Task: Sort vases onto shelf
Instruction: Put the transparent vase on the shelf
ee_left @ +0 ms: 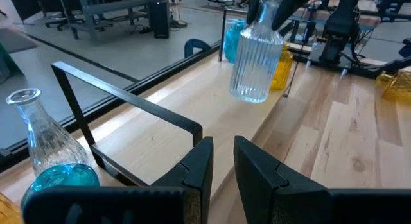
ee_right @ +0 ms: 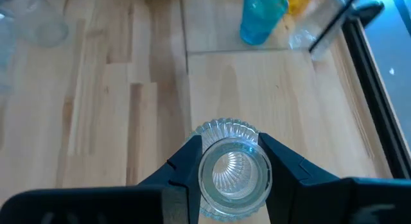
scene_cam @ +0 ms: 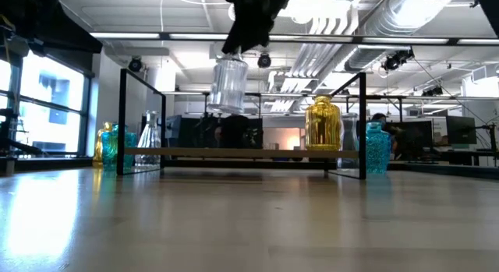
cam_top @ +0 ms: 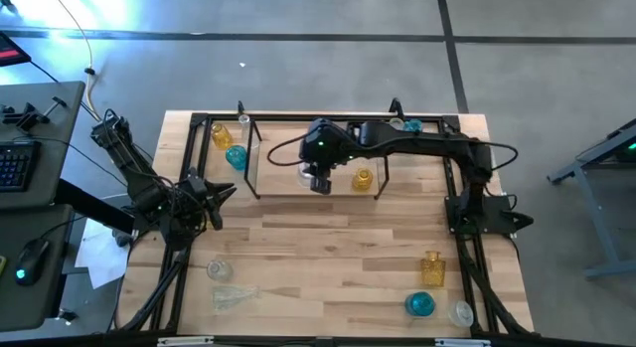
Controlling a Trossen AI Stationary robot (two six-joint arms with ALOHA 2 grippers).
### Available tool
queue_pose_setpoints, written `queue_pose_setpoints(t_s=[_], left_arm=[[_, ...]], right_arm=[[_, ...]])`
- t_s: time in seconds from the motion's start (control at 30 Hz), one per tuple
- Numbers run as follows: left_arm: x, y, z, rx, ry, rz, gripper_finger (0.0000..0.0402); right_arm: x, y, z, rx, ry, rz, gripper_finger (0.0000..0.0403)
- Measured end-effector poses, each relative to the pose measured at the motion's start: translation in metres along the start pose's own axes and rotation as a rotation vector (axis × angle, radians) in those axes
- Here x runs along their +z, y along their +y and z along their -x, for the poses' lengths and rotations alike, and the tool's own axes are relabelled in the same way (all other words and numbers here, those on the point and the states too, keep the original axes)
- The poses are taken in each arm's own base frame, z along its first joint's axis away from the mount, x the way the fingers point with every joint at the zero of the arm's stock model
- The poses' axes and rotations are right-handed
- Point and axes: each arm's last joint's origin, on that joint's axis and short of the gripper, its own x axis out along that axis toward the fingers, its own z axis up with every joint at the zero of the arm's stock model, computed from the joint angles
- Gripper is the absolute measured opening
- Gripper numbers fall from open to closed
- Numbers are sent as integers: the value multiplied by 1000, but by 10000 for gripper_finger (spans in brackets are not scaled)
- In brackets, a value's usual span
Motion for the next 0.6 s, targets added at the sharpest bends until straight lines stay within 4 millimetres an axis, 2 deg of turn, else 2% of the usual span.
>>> queue_pose_setpoints(t_s=[0.13,0.3,0.5,0.6], left_arm=[[1,-2,0,-7,-3,-12,56],[2,-4,0,-16,-7,-23,56],[2,-5,0,-17,-8,-30,56],[2,-5,0,-16,-8,-33,56]], right_arm=[[21,-4,-2,18,-21,40,94],[36,-13,-17,72,-5,48,94],[35,-23,-57,106,35,55,94],[30,-27,-67,137,49,38,94]])
